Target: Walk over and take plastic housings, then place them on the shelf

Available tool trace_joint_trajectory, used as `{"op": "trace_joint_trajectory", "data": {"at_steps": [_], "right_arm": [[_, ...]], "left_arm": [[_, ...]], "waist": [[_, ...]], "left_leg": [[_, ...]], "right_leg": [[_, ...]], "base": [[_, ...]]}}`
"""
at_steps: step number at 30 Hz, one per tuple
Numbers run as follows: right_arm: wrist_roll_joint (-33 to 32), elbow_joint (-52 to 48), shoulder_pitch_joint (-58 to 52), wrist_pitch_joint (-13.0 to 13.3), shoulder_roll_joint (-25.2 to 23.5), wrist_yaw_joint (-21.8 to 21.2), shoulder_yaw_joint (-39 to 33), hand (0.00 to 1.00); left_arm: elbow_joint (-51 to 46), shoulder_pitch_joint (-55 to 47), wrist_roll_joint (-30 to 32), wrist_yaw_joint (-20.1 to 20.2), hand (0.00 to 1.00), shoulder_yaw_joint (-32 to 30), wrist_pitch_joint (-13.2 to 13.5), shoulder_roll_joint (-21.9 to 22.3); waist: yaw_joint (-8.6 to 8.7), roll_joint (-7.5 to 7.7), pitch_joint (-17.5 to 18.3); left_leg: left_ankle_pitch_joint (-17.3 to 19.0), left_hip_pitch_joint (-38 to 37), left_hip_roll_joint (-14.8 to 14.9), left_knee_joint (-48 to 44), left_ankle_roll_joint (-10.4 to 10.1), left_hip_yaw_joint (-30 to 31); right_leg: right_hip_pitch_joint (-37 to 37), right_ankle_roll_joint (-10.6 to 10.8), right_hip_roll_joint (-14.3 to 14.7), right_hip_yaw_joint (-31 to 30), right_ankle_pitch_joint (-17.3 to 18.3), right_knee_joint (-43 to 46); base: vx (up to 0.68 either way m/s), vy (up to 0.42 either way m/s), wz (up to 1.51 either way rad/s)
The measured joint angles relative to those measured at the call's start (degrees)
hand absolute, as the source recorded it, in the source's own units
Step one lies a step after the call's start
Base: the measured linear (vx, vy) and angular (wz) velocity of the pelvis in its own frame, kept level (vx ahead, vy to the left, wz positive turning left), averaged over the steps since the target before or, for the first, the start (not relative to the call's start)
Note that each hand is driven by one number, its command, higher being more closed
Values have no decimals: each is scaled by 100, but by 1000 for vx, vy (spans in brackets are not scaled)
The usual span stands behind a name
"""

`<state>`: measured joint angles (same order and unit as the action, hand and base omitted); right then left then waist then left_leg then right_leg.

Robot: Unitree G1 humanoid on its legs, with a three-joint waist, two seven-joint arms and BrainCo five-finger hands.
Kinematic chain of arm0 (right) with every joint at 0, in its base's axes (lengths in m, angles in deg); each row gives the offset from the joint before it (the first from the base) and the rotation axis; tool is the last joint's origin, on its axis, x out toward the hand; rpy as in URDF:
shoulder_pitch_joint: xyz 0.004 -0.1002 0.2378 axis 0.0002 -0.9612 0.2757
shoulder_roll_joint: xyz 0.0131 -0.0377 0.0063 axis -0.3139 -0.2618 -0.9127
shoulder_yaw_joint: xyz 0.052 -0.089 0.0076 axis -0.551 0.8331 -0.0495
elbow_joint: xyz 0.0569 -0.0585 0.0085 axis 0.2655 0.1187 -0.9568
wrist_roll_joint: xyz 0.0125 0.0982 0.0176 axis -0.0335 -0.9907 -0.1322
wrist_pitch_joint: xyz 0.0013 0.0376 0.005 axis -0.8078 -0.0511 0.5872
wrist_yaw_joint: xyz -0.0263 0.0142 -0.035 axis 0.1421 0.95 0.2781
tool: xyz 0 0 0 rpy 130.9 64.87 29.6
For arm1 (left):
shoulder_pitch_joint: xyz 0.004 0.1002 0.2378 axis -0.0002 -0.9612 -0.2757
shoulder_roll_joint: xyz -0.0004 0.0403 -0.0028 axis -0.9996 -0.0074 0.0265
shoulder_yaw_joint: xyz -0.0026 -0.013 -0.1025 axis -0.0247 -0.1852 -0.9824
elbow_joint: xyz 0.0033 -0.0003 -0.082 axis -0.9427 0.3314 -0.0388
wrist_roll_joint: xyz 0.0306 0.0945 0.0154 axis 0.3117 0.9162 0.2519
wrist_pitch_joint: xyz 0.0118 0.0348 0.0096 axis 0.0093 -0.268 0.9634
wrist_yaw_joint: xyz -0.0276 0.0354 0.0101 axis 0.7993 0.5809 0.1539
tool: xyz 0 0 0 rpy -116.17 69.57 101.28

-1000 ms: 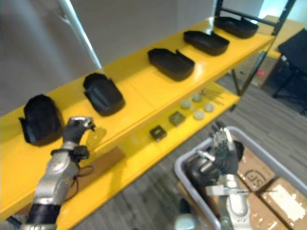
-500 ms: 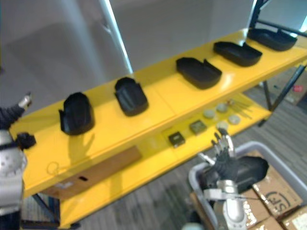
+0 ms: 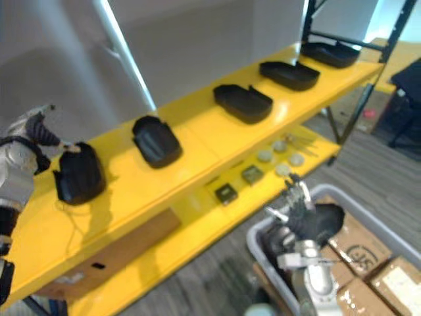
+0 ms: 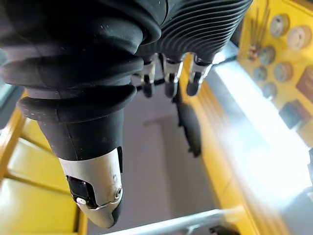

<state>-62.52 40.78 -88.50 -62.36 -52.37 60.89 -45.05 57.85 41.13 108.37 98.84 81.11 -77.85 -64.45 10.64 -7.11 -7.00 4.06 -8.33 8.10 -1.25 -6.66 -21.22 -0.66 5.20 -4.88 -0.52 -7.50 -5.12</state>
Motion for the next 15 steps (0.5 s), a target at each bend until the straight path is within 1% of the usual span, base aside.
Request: {"op": "trace_joint_trajectory", "data": {"at_steps": [2, 4, 5, 8, 11, 12, 14, 15], "right_arm": [[0, 11, 2, 0, 16, -9, 3, 0], [-1, 23, 3, 0, 17, -10, 4, 0], [-1, 43, 16, 1, 17, -10, 7, 0], [-2, 55, 24, 7, 17, -11, 9, 0], [-2, 64, 27, 12, 16, -29, 7, 0], [-2, 83, 27, 13, 16, -50, -1, 0], [-2, 98, 28, 13, 16, -92, -14, 0], [-2, 125, 32, 18, 16, -112, -21, 0]], "left_arm": [[252, 107, 142, 265, 0, 127, -125, 2], [366, 116, 194, 424, 0, 128, -165, 3], [517, 147, 317, 544, 0, 129, -176, 9], [814, 337, 425, 712, 0, 129, -218, 36], [962, 483, 491, 797, 0, 129, -236, 51], [1028, 515, 646, 888, 0, 129, -247, 88], [1178, 547, 667, 980, 0, 127, -293, 161], [1259, 547, 751, 1088, 0, 122, -322, 243]], "waist": [[44, 2, -2], [77, 2, -2], [80, 9, -7], [120, 33, -26], [137, 60, -74], [152, 68, -83], [172, 78, -95], [185, 83, -99]], "left_leg": [[0, -3, -6, 1, -1, -9], [1, -20, -9, 7, -2, -36], [1, -60, -12, 29, -3, -92], [-4, -55, -11, 53, -12, -123], [-7, -52, -21, 65, -16, -129], [-6, -50, -23, 69, -16, -129], [-6, -49, -27, 73, -17, -131], [-6, -47, -36, 75, -17, -131]], "right_leg": [[5, 2, -2, -12, -7, 2], [7, 2, -2, -42, -10, -1], [7, 1, -4, -95, -14, -1], [37, 1, -14, -119, -25, 0], [49, 7, -17, -127, -33, 13], [52, 7, -18, -127, -34, 25], [58, 8, -18, -127, -34, 47], [60, 10, -17, -126, -35, 48]], "base": [[-36, 3, -6], [-29, 8, -9], [-30, 18, -14], [-21, 8, -6], [0, 0, 0], [0, 0, 0], [0, 0, 0], [0, 0, 0]]}}
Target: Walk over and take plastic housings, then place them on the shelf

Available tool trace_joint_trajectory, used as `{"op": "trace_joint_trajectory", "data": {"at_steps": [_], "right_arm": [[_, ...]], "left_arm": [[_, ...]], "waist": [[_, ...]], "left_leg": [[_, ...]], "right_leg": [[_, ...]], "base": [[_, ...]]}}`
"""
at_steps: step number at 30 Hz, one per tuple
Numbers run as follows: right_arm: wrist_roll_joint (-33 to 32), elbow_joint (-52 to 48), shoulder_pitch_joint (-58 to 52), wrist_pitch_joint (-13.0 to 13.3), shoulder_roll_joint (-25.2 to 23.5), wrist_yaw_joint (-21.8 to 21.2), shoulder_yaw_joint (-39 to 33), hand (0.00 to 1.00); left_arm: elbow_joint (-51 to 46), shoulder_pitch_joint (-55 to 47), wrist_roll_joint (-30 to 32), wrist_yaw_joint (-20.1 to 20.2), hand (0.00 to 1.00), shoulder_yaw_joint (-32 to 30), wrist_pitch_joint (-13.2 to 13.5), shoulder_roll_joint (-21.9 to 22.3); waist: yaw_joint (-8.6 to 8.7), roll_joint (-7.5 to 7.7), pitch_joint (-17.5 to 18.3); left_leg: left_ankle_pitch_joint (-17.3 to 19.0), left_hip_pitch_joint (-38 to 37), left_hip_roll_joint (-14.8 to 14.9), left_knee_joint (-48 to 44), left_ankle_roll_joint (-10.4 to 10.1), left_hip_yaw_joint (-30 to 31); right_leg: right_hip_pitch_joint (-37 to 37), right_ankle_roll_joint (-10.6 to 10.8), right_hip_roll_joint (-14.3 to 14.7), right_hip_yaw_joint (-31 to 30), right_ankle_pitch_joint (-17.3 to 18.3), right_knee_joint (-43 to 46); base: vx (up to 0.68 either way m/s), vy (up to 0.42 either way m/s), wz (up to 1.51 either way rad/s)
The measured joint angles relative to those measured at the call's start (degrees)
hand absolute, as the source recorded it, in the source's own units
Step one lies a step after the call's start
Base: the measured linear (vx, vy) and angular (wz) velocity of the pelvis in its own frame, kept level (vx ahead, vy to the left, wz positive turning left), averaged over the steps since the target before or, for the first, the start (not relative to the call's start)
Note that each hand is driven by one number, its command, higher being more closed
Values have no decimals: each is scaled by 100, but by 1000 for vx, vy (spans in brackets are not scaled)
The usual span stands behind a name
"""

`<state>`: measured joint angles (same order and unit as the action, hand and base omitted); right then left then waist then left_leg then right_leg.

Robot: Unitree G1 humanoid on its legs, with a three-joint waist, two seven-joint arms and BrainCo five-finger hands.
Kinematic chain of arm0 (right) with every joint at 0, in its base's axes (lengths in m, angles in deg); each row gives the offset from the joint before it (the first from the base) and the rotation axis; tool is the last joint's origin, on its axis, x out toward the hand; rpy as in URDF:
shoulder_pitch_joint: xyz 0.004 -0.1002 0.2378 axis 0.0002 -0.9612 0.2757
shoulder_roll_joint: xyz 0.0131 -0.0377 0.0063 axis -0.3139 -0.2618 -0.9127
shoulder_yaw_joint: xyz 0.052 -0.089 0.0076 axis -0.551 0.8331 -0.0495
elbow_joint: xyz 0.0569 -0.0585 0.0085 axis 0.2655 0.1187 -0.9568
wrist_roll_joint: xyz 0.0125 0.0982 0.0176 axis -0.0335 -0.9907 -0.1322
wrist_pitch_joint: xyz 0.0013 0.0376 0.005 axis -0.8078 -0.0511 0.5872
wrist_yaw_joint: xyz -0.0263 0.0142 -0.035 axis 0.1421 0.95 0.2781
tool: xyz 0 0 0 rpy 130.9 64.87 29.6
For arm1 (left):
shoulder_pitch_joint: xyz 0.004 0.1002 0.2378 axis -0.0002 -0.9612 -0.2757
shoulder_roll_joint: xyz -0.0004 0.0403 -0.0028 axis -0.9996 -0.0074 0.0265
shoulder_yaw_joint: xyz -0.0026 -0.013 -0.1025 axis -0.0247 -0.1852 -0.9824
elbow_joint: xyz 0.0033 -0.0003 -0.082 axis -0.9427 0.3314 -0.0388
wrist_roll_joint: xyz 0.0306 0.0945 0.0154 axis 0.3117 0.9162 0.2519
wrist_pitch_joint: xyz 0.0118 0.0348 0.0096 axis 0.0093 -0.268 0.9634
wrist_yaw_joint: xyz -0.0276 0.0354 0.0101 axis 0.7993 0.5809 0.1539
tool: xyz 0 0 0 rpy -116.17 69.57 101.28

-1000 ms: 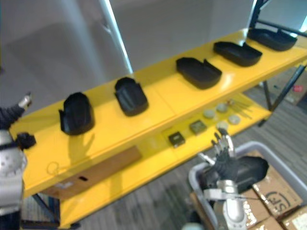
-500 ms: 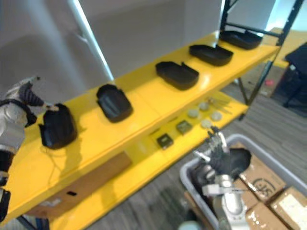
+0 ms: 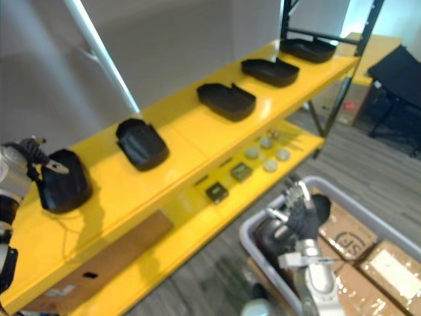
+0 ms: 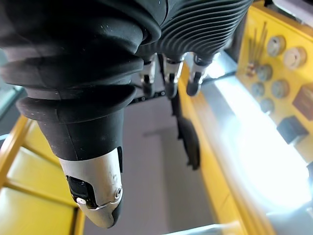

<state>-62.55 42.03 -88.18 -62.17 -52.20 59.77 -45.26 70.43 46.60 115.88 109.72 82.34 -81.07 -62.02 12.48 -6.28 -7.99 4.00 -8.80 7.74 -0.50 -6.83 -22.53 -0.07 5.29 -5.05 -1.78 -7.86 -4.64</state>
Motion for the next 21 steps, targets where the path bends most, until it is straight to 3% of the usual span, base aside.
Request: {"op": "trace_joint_trajectory", "data": {"at_steps": [4, 12, 21], "right_arm": [[-5, 40, 64, 0, -1, -1, -4, 0], [-116, 58, 147, 0, -1, -57, -42, 0], [-119, 157, 149, 0, -1, -138, -126, 0]], "left_arm": [[229, -3, 121, 221, 0, 0, -10, 153], [343, -68, 117, 273, 0, -7, 20, 248], [421, -651, 44, -168, 0, -306, -51, 509]], "waist": [[33, 36, -88], [87, 63, -217], [89, 75, -320]], "left_leg": [[1, 2, 1, 1, -1, 0], [5, 7, 6, -3, -6, -10], [12, 8, 12, -15, -14, -13]], "right_leg": [[5, 0, 2, 1, -1, 1], [14, 0, 11, -6, -1, 1], [15, -3, 13, -10, 2, 1]], "base": [[0, 0, 0], [-4, 0, 0], [-18, -2, 0]]}}
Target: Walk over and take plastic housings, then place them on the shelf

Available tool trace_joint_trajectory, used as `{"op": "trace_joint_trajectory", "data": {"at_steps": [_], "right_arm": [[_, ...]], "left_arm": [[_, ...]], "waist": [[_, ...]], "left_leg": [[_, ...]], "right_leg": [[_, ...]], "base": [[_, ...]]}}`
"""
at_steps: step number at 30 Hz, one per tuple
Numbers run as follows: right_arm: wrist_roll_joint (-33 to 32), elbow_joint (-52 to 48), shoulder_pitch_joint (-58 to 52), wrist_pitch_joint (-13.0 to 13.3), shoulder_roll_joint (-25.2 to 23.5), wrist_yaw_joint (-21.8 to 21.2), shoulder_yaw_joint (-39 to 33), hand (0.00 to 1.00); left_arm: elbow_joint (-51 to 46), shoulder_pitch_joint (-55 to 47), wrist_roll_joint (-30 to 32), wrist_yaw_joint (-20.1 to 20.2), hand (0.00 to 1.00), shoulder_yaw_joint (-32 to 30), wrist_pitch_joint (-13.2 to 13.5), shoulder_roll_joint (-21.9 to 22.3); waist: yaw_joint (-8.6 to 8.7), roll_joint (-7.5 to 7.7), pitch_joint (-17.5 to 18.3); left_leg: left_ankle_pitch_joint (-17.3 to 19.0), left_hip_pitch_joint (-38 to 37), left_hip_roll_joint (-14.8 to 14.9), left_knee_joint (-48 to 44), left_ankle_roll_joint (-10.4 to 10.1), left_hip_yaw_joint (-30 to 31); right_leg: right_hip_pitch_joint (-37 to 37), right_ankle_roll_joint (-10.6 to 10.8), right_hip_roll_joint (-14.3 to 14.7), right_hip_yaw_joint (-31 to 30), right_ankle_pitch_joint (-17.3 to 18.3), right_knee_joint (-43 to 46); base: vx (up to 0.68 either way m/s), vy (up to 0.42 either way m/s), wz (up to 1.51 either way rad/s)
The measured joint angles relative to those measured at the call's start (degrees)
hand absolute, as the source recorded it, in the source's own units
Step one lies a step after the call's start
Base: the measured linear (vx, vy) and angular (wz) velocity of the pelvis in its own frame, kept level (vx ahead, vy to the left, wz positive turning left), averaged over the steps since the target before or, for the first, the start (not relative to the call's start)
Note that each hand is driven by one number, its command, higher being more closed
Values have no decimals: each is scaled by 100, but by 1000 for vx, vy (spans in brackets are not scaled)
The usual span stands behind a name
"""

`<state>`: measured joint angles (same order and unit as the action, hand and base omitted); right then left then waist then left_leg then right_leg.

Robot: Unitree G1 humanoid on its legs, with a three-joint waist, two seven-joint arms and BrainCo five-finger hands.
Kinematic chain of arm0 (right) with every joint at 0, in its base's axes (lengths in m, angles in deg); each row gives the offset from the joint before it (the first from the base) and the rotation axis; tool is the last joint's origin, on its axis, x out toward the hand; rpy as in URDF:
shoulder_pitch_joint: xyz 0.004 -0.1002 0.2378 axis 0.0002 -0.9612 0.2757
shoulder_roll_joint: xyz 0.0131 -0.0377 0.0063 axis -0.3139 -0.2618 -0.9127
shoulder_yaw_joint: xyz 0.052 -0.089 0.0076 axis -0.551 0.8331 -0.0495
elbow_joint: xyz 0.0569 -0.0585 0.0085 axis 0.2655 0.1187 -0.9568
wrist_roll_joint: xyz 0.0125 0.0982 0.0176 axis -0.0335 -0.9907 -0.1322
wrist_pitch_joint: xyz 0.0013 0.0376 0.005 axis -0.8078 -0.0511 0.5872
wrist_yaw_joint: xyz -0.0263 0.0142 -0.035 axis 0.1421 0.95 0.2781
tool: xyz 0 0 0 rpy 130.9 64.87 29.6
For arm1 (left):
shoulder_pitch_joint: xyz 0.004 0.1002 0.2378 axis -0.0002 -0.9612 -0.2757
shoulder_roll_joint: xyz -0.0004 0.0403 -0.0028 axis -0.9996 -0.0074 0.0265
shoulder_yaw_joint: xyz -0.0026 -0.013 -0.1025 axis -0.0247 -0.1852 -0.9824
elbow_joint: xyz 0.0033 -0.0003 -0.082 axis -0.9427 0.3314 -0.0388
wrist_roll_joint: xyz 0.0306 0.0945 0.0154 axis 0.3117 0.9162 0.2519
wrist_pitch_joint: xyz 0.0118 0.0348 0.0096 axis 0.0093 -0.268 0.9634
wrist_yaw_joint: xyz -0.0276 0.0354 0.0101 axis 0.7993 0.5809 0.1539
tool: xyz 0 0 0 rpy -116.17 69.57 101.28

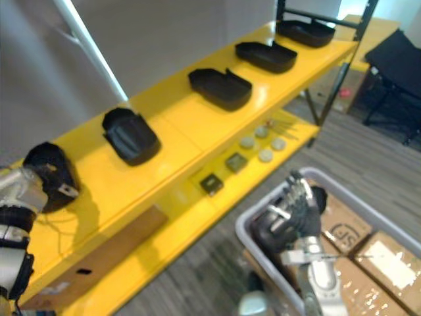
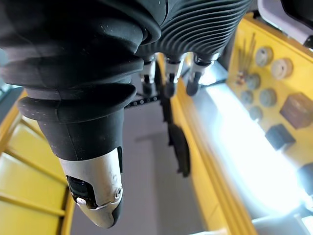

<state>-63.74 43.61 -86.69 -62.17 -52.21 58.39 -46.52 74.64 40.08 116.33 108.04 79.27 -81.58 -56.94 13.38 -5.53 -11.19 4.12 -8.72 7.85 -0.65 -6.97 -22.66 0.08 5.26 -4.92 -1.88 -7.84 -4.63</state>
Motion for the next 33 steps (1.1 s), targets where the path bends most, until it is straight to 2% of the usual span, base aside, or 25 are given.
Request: {"op": "trace_joint_trajectory", "data": {"at_steps": [7, 11, 18, 22, 33], "right_arm": [[-1, 125, -1, 0, 0, -2, 8, 0], [-2, 139, 0, 0, 0, 1, 9, 0], [-102, 174, 2, 0, 8, -10, 13, 0], [-106, 174, 0, -1, 20, -79, 12, 0], [-110, 174, 0, -1, 147, -304, 12, 0]], "left_arm": [[129, -219, 1, -24, 0, -238, -116, 9], [135, -327, -3, -61, 0, -239, -95, 9], [137, -557, -51, -155, 0, -247, 57, 18], [136, -706, -50, -257, 0, -249, 251, 16], [110, -723, -259, -209, 0, -248, 447, -14]], "waist": [[-12, 43, -60], [-15, 46, -61], [-15, 46, -62], [-14, 46, -61], [-12, 42, -60]], "left_leg": [[5, 18, 19, -22, -7, 5], [14, 68, 40, -73, -15, 20], [16, 71, 52, -101, -18, 13], [17, 66, 55, -120, -18, 2], [21, 59, 67, -178, -15, -26]], "right_leg": [[7, -4, 0, 7, 2, 0], [22, -6, 4, 25, 4, 1], [22, -15, 13, 18, 2, 0], [21, -23, 20, 2, 4, -1], [13, -56, 47, -42, -3, -2]], "base": [[0, 0, 0], [0, 0, 2], [0, 0, 0], [-28, -1, -1], [-39, 1, -2]]}}
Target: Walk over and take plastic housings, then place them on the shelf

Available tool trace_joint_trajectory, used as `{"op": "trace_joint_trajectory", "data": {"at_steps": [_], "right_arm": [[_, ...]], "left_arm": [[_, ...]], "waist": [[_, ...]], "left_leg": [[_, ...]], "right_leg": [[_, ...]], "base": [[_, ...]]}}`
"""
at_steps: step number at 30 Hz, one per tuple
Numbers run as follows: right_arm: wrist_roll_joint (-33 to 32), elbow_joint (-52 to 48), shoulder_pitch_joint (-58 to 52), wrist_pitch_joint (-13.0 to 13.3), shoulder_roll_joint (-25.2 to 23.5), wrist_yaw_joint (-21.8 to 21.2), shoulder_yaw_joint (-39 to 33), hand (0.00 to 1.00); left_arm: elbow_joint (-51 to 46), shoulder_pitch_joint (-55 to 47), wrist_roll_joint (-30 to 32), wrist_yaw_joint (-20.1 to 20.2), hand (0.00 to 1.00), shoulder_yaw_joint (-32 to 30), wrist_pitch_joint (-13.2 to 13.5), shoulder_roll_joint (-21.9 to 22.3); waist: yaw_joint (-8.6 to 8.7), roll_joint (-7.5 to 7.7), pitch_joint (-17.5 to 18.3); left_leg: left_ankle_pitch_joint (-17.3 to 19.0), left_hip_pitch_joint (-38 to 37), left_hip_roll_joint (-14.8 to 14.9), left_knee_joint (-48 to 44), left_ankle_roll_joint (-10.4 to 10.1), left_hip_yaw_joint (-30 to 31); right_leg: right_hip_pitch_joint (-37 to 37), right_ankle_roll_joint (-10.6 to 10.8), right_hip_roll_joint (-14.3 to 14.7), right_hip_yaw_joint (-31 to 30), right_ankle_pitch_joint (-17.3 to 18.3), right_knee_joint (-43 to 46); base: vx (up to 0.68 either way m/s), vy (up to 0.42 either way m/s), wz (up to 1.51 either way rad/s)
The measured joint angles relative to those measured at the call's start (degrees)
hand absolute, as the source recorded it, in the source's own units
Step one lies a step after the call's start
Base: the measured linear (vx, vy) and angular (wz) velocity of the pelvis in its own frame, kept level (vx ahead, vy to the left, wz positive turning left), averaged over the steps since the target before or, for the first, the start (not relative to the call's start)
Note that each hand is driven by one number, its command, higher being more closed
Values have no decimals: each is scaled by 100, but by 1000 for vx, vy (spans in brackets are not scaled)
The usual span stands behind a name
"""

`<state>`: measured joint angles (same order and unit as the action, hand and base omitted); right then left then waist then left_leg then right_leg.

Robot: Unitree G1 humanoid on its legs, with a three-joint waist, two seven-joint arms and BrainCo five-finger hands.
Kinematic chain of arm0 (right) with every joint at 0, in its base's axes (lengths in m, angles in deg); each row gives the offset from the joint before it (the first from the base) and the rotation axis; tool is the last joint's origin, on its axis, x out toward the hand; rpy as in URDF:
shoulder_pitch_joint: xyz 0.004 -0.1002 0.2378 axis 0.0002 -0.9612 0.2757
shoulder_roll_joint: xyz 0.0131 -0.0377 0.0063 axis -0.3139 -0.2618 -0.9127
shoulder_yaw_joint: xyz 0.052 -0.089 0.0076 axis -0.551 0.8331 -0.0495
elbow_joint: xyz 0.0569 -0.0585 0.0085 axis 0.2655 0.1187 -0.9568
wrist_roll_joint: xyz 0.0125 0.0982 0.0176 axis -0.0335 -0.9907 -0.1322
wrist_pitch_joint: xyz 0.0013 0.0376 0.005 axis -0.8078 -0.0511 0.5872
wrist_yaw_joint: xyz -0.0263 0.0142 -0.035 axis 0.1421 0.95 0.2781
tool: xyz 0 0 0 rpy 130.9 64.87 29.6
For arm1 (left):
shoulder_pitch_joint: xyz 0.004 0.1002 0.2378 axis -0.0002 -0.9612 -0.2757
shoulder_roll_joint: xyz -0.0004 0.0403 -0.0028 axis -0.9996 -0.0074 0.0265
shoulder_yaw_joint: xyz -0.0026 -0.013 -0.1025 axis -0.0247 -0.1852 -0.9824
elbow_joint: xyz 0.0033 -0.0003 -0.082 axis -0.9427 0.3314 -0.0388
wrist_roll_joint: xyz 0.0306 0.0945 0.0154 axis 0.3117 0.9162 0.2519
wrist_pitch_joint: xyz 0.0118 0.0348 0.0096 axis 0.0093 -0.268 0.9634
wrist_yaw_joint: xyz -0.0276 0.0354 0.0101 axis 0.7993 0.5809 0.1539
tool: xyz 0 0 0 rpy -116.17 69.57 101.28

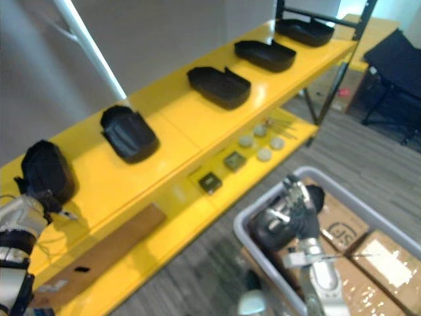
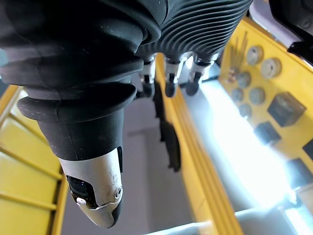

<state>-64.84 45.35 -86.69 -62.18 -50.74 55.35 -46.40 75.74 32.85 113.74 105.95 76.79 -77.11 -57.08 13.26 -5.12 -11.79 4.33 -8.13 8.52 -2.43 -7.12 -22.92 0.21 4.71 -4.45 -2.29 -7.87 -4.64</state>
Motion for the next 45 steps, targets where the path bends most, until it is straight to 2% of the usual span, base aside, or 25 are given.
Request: {"op": "trace_joint_trajectory", "data": {"at_steps": [9, 16, 25, 38, 45], "right_arm": [[1, 0, 0, -1, 61, -73, 0, 0], [3, 0, -2, -7, 67, -72, 1, 0], [4, 0, -13, -7, 132, -67, 0, 0], [3, 0, -12, -8, 189, -70, -2, 0], [4, 0, -9, -12, 190, -74, -5, 0]], "left_arm": [[-425, -287, -1, 274, 0, 17, 42, -48], [-910, -398, 10, 837, 0, 88, 47, -73], [-1297, -454, 56, 1282, 0, 282, 60, -332], [-1320, -455, 61, 1516, 0, 286, 71, -476], [-1320, -512, 97, 1639, 0, 287, 219, -506]], "waist": [[-4, -51, 10], [-14, -162, 22], [-44, -282, 62], [-54, -328, 93], [-101, -370, 124]], "left_leg": [[23, -74, -1, -4, 2, -107], [23, -66, -14, 0, 6, -101], [24, -62, -19, -1, 11, -88], [16, 7, -23, -12, 10, 31], [16, 6, -28, -13, 10, 30]], "right_leg": [[-21, -9, -23, -92, -12, -47], [-19, -4, -44, -86, -15, -15], [-23, 6, -63, -76, -20, -47], [-22, 5, -58, 28, -20, -49], [-22, -1, -58, 29, -15, -50]], "base": [[-34, 13, -6], [0, 0, 0], [-11, 3, 0], [-6, 0, 3], [-10, 2, 0]]}}
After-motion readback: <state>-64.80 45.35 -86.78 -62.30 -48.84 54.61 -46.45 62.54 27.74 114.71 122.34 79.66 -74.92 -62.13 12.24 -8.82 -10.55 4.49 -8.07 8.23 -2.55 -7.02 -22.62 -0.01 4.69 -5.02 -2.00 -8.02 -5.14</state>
